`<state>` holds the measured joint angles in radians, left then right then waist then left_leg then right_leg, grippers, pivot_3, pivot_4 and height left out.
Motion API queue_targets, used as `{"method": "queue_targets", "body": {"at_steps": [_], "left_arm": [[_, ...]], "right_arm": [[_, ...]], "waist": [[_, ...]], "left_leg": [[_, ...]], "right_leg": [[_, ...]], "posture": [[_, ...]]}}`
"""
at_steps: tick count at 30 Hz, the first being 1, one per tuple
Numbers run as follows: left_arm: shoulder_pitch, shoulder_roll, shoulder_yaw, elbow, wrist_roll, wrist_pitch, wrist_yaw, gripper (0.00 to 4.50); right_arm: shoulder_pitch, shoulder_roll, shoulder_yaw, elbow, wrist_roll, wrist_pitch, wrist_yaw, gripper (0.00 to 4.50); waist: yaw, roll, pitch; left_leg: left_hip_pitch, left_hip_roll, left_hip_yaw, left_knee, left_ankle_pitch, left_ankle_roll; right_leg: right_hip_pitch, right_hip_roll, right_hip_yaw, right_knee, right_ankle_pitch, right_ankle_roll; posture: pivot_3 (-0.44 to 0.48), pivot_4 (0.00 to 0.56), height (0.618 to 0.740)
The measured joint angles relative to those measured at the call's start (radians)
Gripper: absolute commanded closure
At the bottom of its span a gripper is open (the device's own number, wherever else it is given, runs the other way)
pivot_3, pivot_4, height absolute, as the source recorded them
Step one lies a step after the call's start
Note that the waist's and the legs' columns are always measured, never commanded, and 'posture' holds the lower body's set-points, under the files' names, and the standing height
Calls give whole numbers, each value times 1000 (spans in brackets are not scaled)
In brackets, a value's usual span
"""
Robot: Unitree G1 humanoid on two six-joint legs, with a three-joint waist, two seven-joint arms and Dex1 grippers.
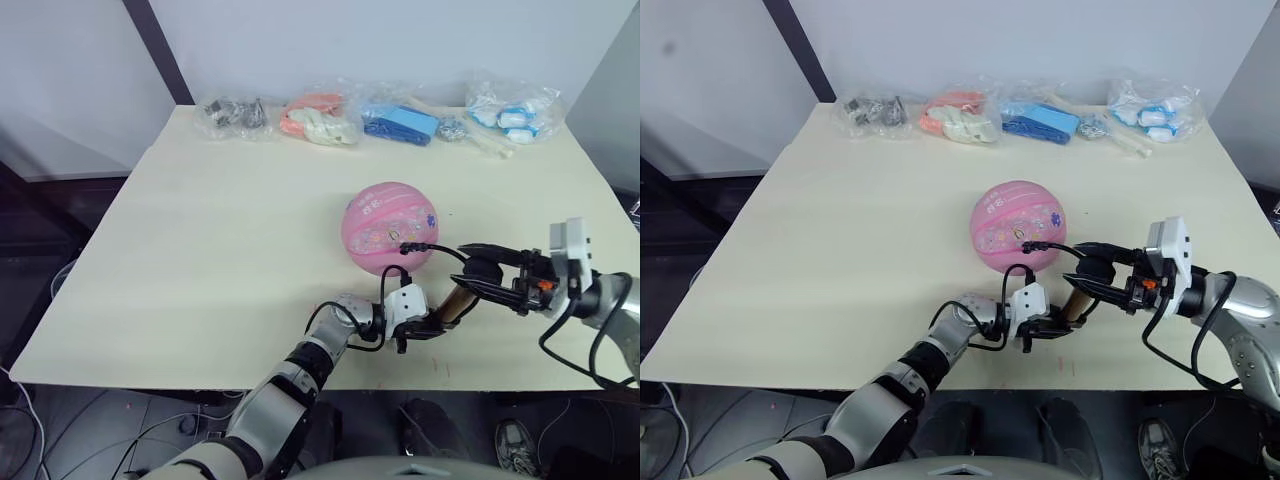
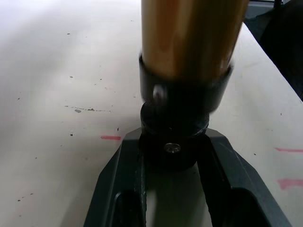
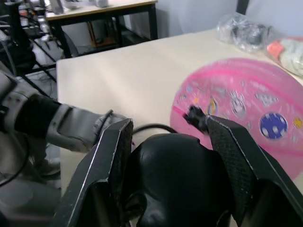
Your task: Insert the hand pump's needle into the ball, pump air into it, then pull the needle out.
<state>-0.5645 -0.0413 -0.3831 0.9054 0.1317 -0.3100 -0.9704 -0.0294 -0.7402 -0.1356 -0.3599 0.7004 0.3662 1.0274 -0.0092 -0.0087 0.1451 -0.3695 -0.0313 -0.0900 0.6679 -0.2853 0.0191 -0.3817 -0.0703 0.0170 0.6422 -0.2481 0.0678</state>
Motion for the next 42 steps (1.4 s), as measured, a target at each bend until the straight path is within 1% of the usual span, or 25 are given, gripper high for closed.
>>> {"method": "queue_targets", "body": {"at_steps": [1, 2, 6, 9, 11, 13, 16, 20, 23, 30, 36, 37, 39, 41, 42], "left_arm": [[1, 1, 0, -1, 0, -2, 4, 3427], [2, 2, 0, -1, 1, -4, 9, 3427], [2, -3, 5, 1, -7, -9, 0, 3427], [2, -5, 16, 5, -19, -8, -18, 3427], [3, -9, 19, 6, -26, -10, -26, 3427], [4, -9, 19, 7, -33, -13, -28, 3427], [5, -11, 19, 10, -35, -27, -25, 3427], [5, -13, 19, 12, -35, -31, -18, 3427], [5, -15, 19, 17, -34, -33, -17, 3427], [3, -20, 18, 23, -34, -43, -14, 3427], [3, -22, 15, 23, -31, -47, -13, 3427], [3, -22, 13, 23, -26, -47, -12, 3427], [1, -21, 12, 23, -25, -47, -11, 3427], [-1, -18, 11, 24, -15, -46, -8, 3427], [-1, -18, 11, 24, -14, -46, -8, 3427]], "right_arm": [[0, 18, 12, 12, -19, -36, 7, 2478], [1, 18, 16, 13, -28, -48, 12, 2478], [-11, 11, 0, 0, -13, -26, 8, 2478], [-26, -41, -27, -21, 33, 49, 3, 2478], [-49, -90, -62, -35, 94, 121, -7, 2478], [-85, -151, -125, -68, 178, 190, -9, 2478], [-126, -210, -191, -97, 272, 267, -17, 2478], [-189, -274, -272, -95, 383, 351, -34, 2478], [-231, -320, -316, -87, 450, 406, -42, 2478], [-324, -404, -353, -36, 541, 497, -51, 2478], [-328, -396, -355, -23, 557, 521, -52, 2478], [-302, -386, -362, -38, 546, 506, -44, 2478], [-293, -381, -362, -42, 539, 501, -41, 2478], [-209, -312, -343, -77, 453, 428, -27, 2478], [-196, -301, -334, -80, 436, 411, -24, 2478]], "waist": [[-3, 0, 0], [-4, 0, 0], [-4, 0, 0], [-3, 1, 1], [-1, 2, 3], [1, 3, 5], [4, 3, 6], [6, 2, 7], [9, 2, 7], [17, 2, 8], [23, 2, 8], [24, 1, 8], [23, 1, 7], [23, -1, 6], [22, -1, 5]], "left_leg": [[5, 0, 1, -1, 0, 0], [6, 1, 1, -2, 0, 0], [6, 1, 0, -2, 0, 0], [3, 1, 0, -1, 0, 0], [1, 0, 0, -1, 0, 0], [-1, 0, 0, -1, 0, 0], [-2, 1, -1, -1, 0, 0], [-6, 1, -1, 1, 0, 0], [-8, 1, -1, 1, 0, 0], [-11, 1, -1, 1, 0, 0], [-12, 1, 1, 1, 0, 0], [-12, 1, 0, 1, 0, 0], [-12, 1, 0, 1, 0, 0], [-10, 1, 1, 1, 0, 0], [-10, 1, 1, 1, 0, 0]], "right_leg": [[4, 0, 1, -1, 0, 0], [5, 0, 1, -1, -2, 3], [5, 0, 1, -1, -2, 2], [4, -1, 1, -1, 0, 0], [1, -2, 1, -1, 0, 0], [0, -2, 0, -1, 0, 0], [-1, -2, -1, -1, 0, 0], [-3, -2, -1, -1, 0, 0], [-6, -2, -1, -1, 0, 0], [-9, -2, 0, -1, 0, 0], [-11, -2, 1, 0, 0, 0], [-11, -2, 0, 0, 0, 0], [-11, -1, 0, 0, 0, 0], [-10, -1, 0, 1, 0, 0], [-10, -1, 1, 1, 0, 0]], "posture": [[0, 150, 736], [0, 150, 736], [0, 150, 736], [0, 150, 736], [0, 150, 736], [0, 150, 736], [0, 150, 736], [0, 150, 736], [0, 150, 736], [0, 150, 736], [0, 150, 736], [0, 150, 736], [0, 150, 736], [0, 150, 736], [0, 150, 736]]}}
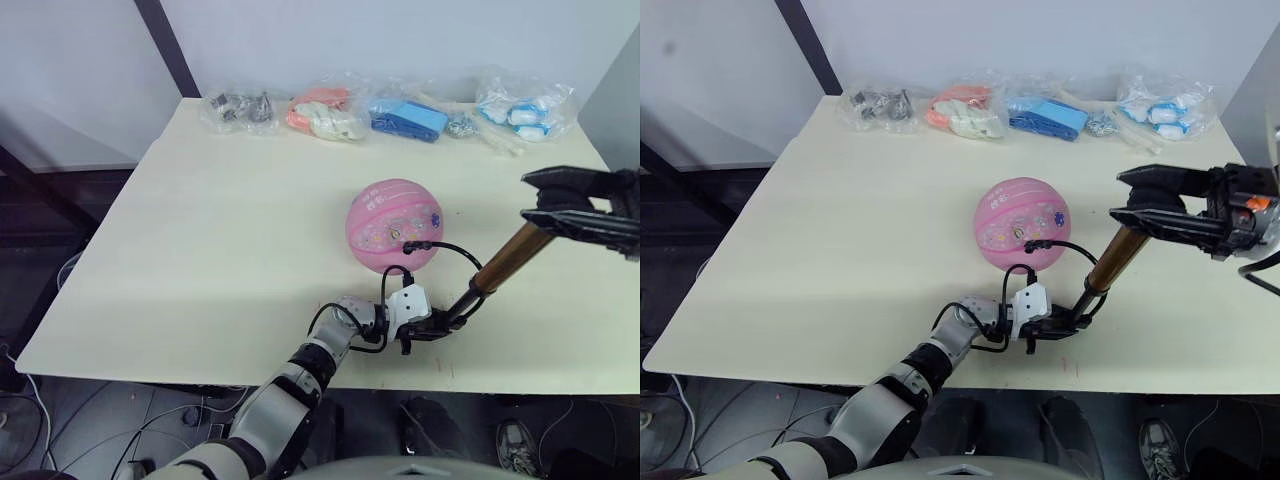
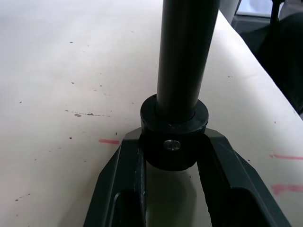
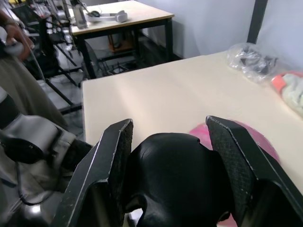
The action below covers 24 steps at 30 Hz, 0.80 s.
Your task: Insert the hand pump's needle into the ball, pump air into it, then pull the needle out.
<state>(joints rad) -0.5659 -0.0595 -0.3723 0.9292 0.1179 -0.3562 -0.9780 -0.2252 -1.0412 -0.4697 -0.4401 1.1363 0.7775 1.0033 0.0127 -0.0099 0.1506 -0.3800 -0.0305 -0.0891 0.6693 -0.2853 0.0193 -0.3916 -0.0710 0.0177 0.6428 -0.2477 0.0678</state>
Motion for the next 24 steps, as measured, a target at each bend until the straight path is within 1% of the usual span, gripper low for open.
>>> {"method": "queue_targets", "body": {"at_steps": [3, 5, 7, 12, 16, 17, 20, 24], "left_arm": [[0, 1, 0, 0, 7, 0, 1, 3427], [-1, 1, 0, 0, 9, 0, 1, 3427], [-1, 1, 0, 0, 10, 2, 1, 3427], [-1, 2, 0, 0, 15, 4, 4, 3427], [1, 7, 0, 1, 17, 9, 9, 3427], [1, 8, 0, 0, 19, 9, 9, 3427], [2, 10, 0, -1, 18, 9, 9, 3427], [2, 10, 1, -1, 17, 9, 8, 3427]], "right_arm": [[65, 59, 50, -28, -87, -82, 16, 2478], [85, 81, 71, -32, -117, -108, 16, 2478], [130, 119, 123, -27, -194, -173, 30, 2478], [173, 185, 214, 13, -317, -298, 53, 2478], [212, 271, 301, 79, -438, -443, 62, 2478], [221, 288, 319, 99, -464, -482, 64, 2478], [229, 302, 331, 104, -482, -520, 66, 2478], [218, 286, 307, 94, -456, -483, 58, 2478]], "waist": [[-3, 1, -2], [-3, 3, -3], [-4, 3, -5], [-6, 2, -6], [-15, 0, -5], [-21, 0, -6], [-27, 2, -7], [-26, 2, -7]], "left_leg": [[1, 0, 1, 0, 0, 0], [2, 0, 1, 0, 0, 0], [2, -1, 1, 0, 0, 0], [5, -1, 0, 0, 0, 0], [15, -1, 1, -3, 0, 0], [17, 0, 1, -3, 0, 0], [18, 0, 1, -3, 0, 0], [17, 0, 0, -3, 0, 0]], "right_leg": [[0, 0, 1, 0, 0, 0], [1, 0, 1, 0, 0, 0], [2, 1, 0, 0, 0, 0], [4, 1, 0, 0, 0, 0], [14, 1, 0, -1, -1, 1], [15, 1, 0, -2, -3, 4], [15, 1, 1, -1, -3, 4], [15, 0, 1, -1, -1, 1]], "posture": [[0, 150, 736], [0, 150, 736], [0, 150, 736], [0, 150, 736], [0, 150, 736], [0, 150, 736], [0, 150, 736], [0, 150, 736]]}}
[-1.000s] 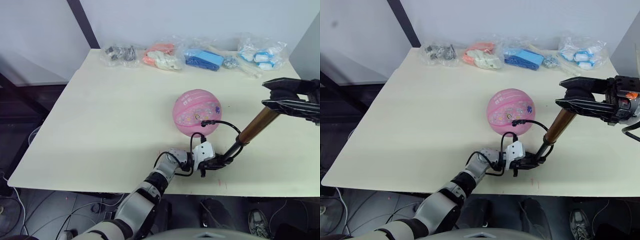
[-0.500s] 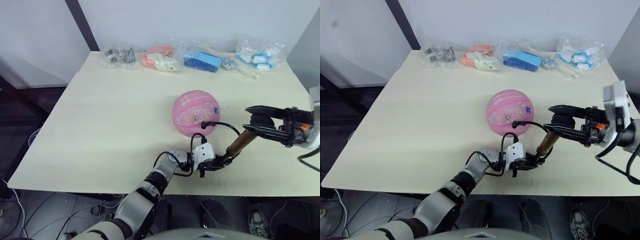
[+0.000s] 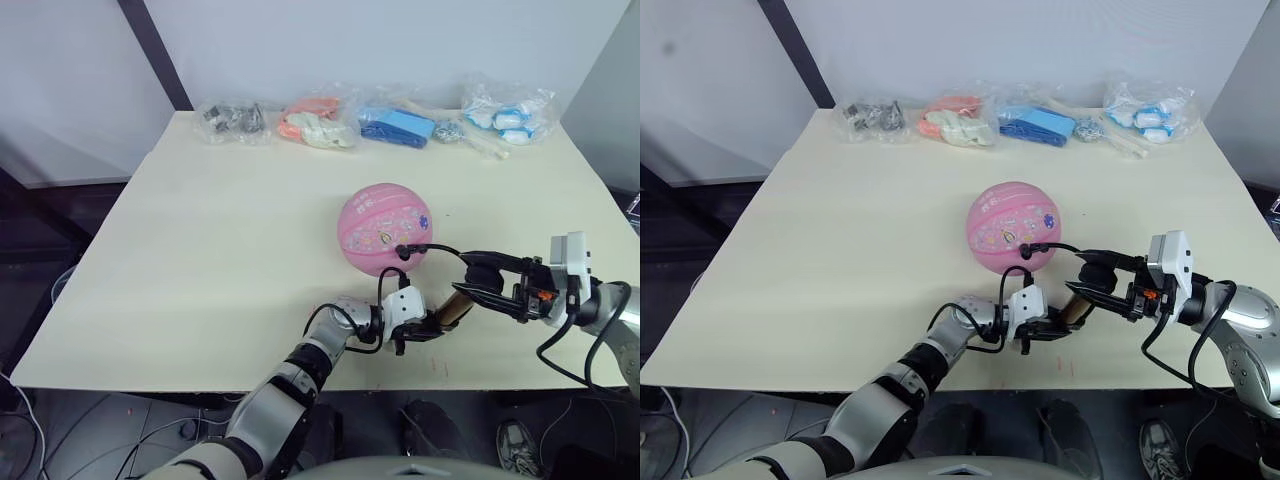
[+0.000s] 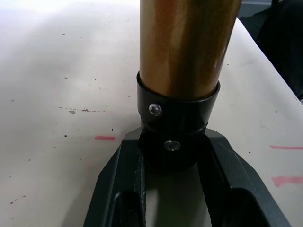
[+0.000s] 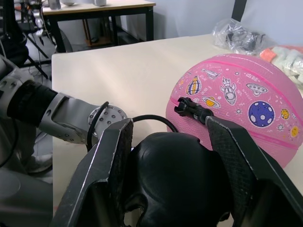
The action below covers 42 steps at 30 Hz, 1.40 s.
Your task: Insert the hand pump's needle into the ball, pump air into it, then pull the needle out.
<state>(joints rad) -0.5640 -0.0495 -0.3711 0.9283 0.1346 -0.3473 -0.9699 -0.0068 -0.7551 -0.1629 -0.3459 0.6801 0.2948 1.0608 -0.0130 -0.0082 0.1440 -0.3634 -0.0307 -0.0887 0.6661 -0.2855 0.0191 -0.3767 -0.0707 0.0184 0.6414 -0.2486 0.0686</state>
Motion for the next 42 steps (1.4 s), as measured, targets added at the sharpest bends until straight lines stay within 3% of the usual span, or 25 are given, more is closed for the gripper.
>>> {"method": "queue_targets", "body": {"at_steps": [4, 14, 25, 29, 35, 42], "left_arm": [[-1, -5, 3, 1, -3, 0, -1, 3427], [-3, -19, 8, 6, -16, -2, -4, 3427], [-12, -39, 3, 21, -16, -6, -8, 3427], [-16, -39, -5, 23, -12, -3, -9, 3427], [-29, -35, -24, 22, 10, 14, -9, 3427], [-32, -28, -32, 14, 20, 34, -9, 3427]], "right_arm": [[-19, -68, -34, -9, 53, 87, 1, 2478], [-169, -278, -279, -76, 375, 379, -31, 2478], [-282, -398, -329, -67, 451, 496, -29, 2478], [-295, -389, -327, -77, 458, 503, -35, 2478], [-291, -290, -267, -127, 416, 459, -70, 2478], [-196, -212, -181, -146, 285, 356, -53, 2478]], "waist": [[3, 2, 2], [22, 1, 8], [29, 2, 8], [30, 2, 8], [29, 3, 7], [28, 2, 5]], "left_leg": [[-2, 0, 0, 1, 0, 0], [-8, 0, -2, 2, 0, 0], [-17, -1, -1, 4, 0, 0], [-18, -1, -1, 4, 0, 0], [-16, -1, -1, 4, 0, 0], [-15, -1, -2, 4, 0, 0]], "right_leg": [[-1, -1, 0, 0, 0, 0], [-4, -1, -2, -1, 0, -1], [-14, -2, -1, 0, 1, 0], [-14, -2, -1, 0, 1, 0], [-13, -2, -1, 0, 2, 0], [-11, -1, -2, 0, 1, 1]], "posture": [[0, 150, 736], [0, 150, 736], [0, 150, 736], [0, 150, 736], [0, 150, 736], [0, 150, 736]]}}
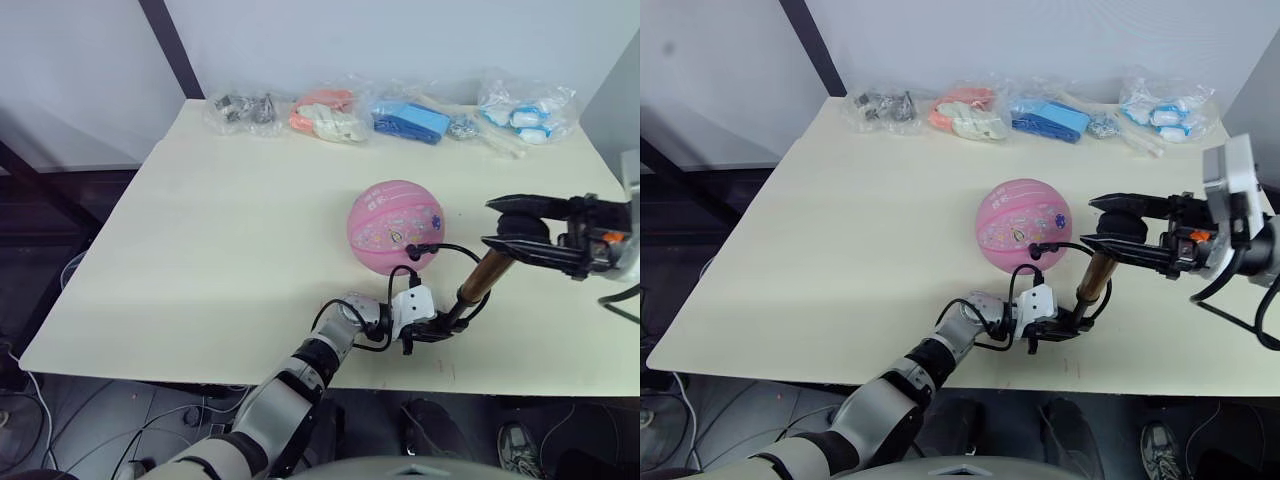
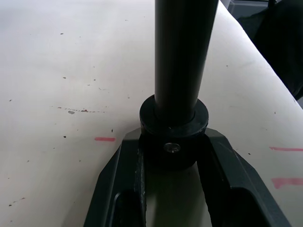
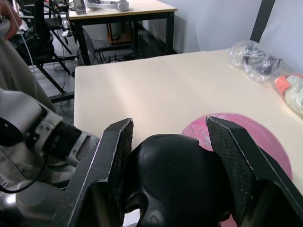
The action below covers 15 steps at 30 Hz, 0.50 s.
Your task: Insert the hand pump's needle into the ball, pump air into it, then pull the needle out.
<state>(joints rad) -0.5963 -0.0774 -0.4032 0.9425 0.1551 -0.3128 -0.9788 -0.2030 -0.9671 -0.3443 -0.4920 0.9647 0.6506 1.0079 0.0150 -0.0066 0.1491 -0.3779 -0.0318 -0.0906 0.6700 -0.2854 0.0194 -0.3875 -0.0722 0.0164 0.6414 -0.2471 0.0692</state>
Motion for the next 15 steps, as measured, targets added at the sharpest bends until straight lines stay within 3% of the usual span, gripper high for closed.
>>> {"method": "queue_targets", "body": {"at_steps": [15], "left_arm": [[-3, 7, -2, 1, 1, 18, -2, 3427]], "right_arm": [[164, 162, 197, 104, -287, -245, 18, 2478]], "waist": [[-2, -5, -5]], "left_leg": [[2, 0, 0, 0, 0, 0]], "right_leg": [[2, 1, 0, 0, 0, 0]], "posture": [[0, 150, 736]]}}
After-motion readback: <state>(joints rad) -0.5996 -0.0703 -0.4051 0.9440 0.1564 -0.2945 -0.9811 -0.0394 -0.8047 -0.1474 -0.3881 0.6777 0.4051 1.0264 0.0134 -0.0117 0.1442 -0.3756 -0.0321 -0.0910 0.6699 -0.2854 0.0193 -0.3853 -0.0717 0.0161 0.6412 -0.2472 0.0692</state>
